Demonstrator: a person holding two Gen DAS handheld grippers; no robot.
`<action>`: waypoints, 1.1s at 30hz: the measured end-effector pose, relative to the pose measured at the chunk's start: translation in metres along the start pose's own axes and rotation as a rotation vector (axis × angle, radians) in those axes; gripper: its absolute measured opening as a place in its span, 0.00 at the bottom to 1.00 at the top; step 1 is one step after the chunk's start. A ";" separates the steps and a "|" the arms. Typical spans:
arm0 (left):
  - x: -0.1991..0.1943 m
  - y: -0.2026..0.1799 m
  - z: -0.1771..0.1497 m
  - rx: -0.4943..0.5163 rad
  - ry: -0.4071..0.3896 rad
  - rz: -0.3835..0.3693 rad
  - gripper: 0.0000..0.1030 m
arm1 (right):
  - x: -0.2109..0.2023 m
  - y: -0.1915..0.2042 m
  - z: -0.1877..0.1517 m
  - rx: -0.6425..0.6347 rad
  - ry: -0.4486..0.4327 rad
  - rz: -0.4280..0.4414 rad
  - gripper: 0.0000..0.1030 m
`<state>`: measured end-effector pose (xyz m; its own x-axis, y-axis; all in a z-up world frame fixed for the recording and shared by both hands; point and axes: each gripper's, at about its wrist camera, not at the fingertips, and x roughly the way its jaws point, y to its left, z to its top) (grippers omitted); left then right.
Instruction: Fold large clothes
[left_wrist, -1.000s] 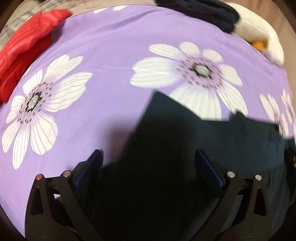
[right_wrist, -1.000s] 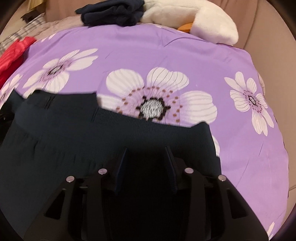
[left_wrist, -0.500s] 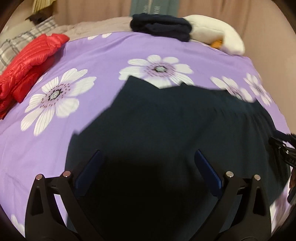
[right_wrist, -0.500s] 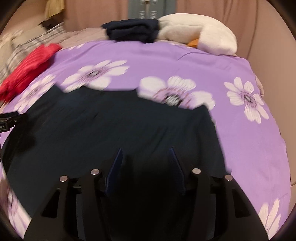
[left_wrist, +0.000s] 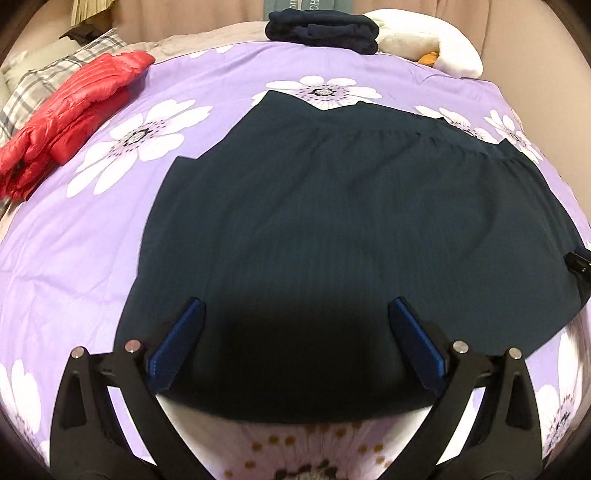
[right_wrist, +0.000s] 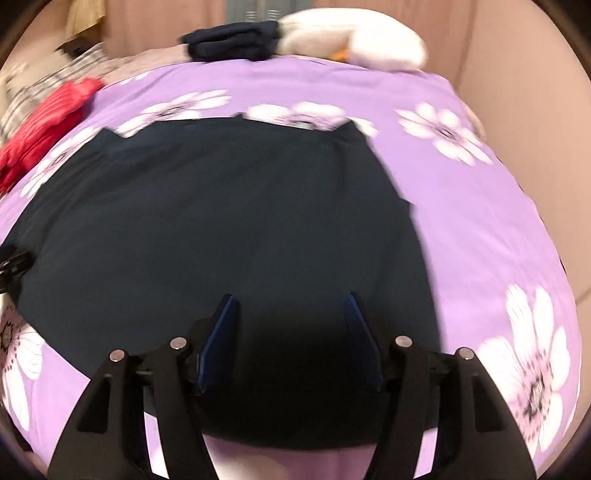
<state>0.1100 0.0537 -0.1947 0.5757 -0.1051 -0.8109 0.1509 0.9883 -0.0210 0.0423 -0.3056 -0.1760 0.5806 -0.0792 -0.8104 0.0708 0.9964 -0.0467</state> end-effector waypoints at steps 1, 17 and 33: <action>-0.003 0.000 -0.001 -0.001 0.001 0.005 0.98 | -0.002 -0.006 -0.003 0.020 -0.001 0.007 0.61; -0.084 -0.026 -0.001 0.036 -0.069 0.035 0.98 | -0.070 -0.001 -0.010 0.039 -0.058 -0.048 0.84; -0.169 -0.048 0.032 -0.017 -0.050 0.167 0.98 | -0.155 0.070 0.020 -0.007 -0.141 0.091 0.99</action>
<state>0.0310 0.0207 -0.0376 0.6307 0.0562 -0.7740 0.0365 0.9941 0.1019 -0.0264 -0.2244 -0.0417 0.6922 0.0082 -0.7217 0.0074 0.9998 0.0184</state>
